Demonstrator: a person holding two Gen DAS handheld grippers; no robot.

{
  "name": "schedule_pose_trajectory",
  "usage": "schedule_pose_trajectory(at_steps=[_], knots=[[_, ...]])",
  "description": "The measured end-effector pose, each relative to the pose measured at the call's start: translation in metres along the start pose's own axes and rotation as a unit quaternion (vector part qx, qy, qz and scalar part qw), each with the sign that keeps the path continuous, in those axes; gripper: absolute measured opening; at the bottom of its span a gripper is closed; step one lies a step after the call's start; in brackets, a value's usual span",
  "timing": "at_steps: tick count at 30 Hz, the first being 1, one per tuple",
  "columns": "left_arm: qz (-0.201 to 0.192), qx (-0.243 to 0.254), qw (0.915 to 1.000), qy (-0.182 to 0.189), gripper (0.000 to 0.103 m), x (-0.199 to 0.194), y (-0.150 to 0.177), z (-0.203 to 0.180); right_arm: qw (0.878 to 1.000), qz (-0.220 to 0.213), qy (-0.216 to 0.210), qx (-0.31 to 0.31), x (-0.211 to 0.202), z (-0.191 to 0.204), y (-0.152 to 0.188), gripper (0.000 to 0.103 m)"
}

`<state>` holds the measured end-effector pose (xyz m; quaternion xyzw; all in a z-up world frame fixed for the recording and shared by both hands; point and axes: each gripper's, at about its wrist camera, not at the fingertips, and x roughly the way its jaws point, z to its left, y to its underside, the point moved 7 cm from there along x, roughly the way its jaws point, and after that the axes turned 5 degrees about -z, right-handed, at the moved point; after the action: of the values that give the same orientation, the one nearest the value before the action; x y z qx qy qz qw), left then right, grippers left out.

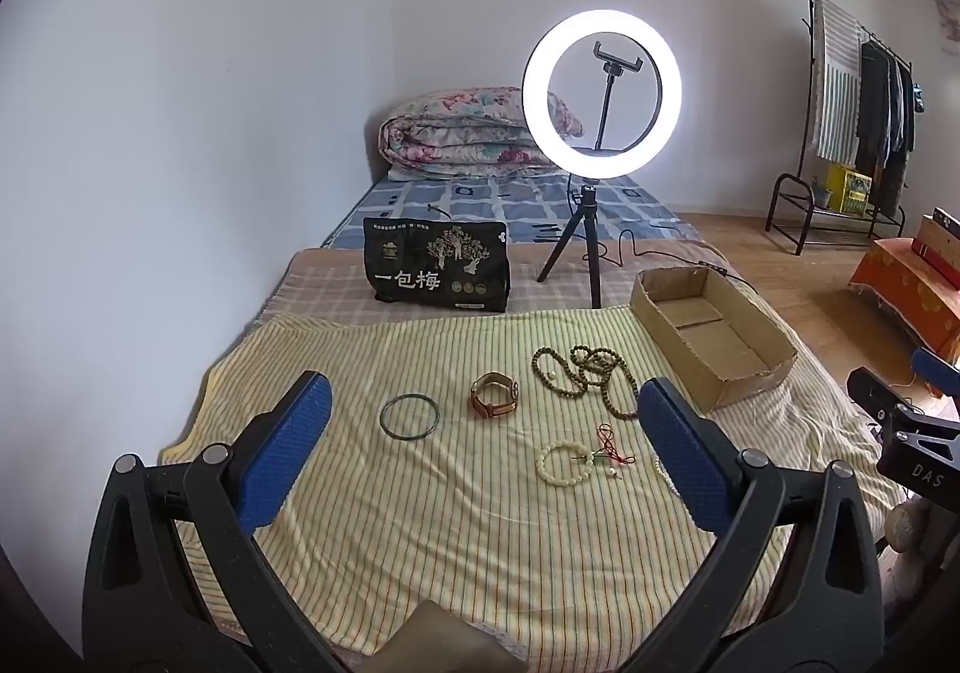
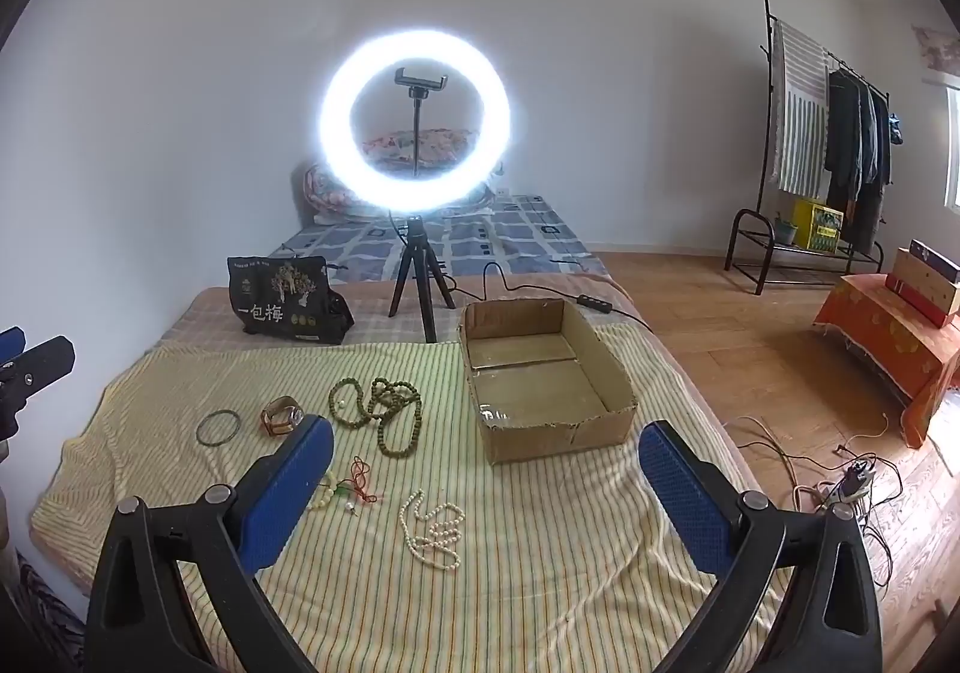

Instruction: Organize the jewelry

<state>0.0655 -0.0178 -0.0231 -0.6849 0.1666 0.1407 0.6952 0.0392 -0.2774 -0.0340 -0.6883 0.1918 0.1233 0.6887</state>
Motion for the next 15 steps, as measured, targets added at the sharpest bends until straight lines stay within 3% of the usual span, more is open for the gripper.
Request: schedule_pose_trajectory(at_steps=[15], knots=[[0.002,0.0,1.0,0.003,0.103,0.0,0.0,-0.003,1.0,0.006,0.001,-0.006,0.004,0.001,0.002,0.103]])
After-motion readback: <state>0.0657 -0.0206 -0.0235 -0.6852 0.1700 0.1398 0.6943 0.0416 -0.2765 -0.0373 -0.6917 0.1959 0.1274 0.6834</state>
